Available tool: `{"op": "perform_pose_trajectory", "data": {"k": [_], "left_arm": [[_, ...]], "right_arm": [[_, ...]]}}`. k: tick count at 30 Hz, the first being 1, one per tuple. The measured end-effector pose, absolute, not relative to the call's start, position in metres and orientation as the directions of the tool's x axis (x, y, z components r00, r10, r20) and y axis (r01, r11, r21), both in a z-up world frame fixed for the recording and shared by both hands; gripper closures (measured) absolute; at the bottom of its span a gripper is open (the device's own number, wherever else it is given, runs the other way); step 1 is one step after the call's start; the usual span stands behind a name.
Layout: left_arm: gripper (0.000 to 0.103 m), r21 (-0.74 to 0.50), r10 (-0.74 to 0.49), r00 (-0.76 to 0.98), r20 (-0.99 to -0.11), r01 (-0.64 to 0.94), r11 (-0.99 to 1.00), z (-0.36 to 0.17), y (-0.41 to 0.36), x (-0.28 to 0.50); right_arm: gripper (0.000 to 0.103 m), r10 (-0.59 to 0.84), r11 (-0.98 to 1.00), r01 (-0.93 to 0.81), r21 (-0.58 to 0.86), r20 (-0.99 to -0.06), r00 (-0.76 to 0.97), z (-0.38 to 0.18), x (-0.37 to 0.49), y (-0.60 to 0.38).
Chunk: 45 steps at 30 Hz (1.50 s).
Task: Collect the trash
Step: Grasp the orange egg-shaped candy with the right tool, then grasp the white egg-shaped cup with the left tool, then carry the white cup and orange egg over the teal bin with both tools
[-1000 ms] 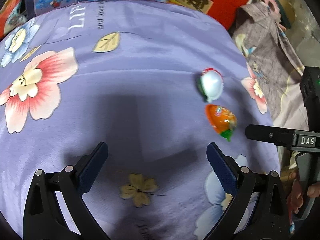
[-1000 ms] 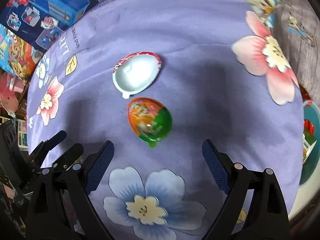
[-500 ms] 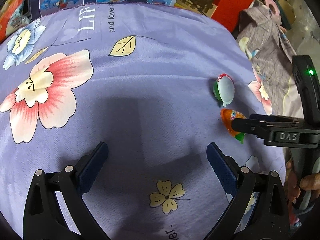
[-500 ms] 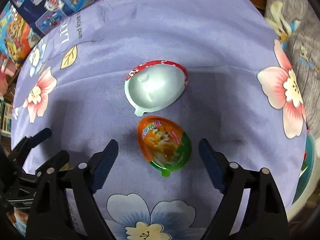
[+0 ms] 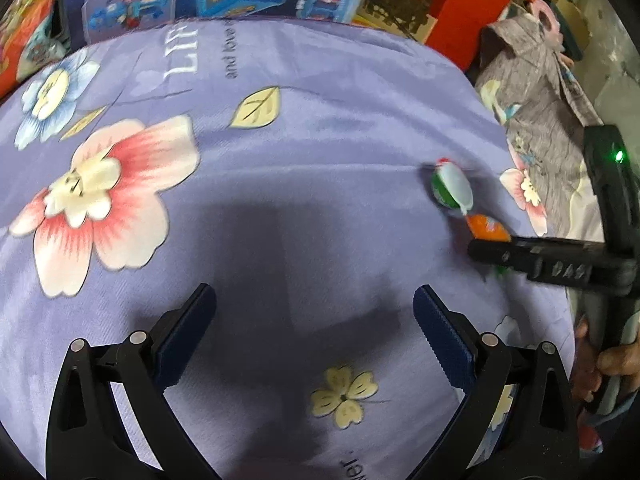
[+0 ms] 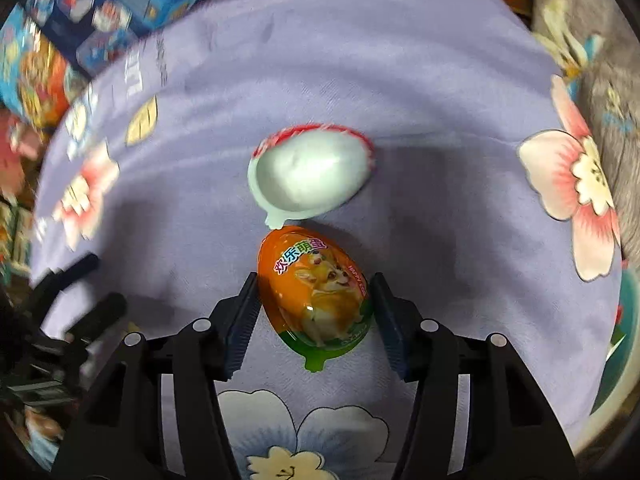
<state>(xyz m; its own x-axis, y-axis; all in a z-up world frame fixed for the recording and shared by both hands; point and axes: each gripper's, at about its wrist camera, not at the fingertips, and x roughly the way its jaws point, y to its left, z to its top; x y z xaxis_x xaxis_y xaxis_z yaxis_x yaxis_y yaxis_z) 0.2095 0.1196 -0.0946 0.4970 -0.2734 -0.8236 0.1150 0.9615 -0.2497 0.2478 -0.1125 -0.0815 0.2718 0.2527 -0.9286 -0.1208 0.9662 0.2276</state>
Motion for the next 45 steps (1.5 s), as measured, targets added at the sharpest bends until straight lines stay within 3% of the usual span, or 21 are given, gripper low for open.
{"op": "perform_pose_trajectory", "data": {"k": [12, 22, 30, 32, 45], "left_arm": [[0.004, -0.208, -0.336, 0.449, -0.828, 0.31, 0.928, -0.088, 0.03, 0.261], [0.004, -0.176, -0.304, 0.429, -0.85, 0.312, 0.934, -0.099, -0.022, 0.289], [0.021, -0.1, -0.225, 0.422, -0.878, 0.298, 0.949, -0.114, -0.037, 0.298], [0.05, -0.052, -0.192, 0.447, -0.874, 0.306, 0.951, -0.113, -0.044, 0.297], [0.049, -0.062, -0.209, 0.47, -0.857, 0.308, 0.949, -0.081, -0.049, 0.26]], "right_arm": [[0.05, 0.248, 0.964, 0.004, 0.266, -0.906, 0.344, -0.057, 0.258, -0.183], [0.049, 0.283, 0.944, 0.067, 0.324, -0.895, 0.343, -0.068, 0.267, -0.224], [0.049, 0.335, 0.922, 0.078, 0.379, -0.883, 0.33, -0.084, 0.264, -0.236], [0.049, 0.345, 0.916, 0.083, 0.392, -0.878, 0.332, -0.087, 0.261, -0.24], [0.049, 0.371, 0.897, 0.085, 0.434, -0.844, 0.388, -0.066, 0.228, -0.257]]}}
